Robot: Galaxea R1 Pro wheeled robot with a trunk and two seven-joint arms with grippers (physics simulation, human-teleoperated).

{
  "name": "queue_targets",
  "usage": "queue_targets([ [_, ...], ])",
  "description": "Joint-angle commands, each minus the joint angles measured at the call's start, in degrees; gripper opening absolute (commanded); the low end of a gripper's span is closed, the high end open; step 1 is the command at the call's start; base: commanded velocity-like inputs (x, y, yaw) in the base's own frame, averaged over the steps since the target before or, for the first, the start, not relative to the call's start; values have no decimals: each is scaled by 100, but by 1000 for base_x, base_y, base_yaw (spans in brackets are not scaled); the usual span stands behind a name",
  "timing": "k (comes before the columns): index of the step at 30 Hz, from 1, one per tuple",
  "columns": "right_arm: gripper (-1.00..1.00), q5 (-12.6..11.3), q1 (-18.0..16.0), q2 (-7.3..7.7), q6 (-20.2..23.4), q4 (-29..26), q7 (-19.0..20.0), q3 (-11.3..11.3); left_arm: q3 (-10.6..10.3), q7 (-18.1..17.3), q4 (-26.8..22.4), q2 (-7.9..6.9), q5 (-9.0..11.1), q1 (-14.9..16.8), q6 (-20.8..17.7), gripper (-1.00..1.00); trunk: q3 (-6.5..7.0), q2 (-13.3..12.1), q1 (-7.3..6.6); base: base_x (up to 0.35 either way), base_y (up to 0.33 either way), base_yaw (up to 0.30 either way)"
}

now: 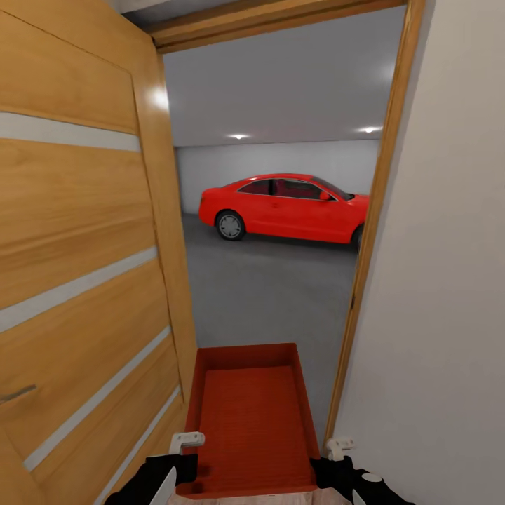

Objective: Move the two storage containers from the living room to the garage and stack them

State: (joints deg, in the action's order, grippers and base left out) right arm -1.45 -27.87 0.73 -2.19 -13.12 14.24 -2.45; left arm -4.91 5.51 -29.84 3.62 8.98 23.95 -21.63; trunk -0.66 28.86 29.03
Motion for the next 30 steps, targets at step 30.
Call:
queue_targets([
  [30, -100, -22, 1, -92, -27, 20, 97, -229, 42, 205, -71, -2, -143, 4, 63, -100, -7, 7, 5, 108, 79, -131],
])
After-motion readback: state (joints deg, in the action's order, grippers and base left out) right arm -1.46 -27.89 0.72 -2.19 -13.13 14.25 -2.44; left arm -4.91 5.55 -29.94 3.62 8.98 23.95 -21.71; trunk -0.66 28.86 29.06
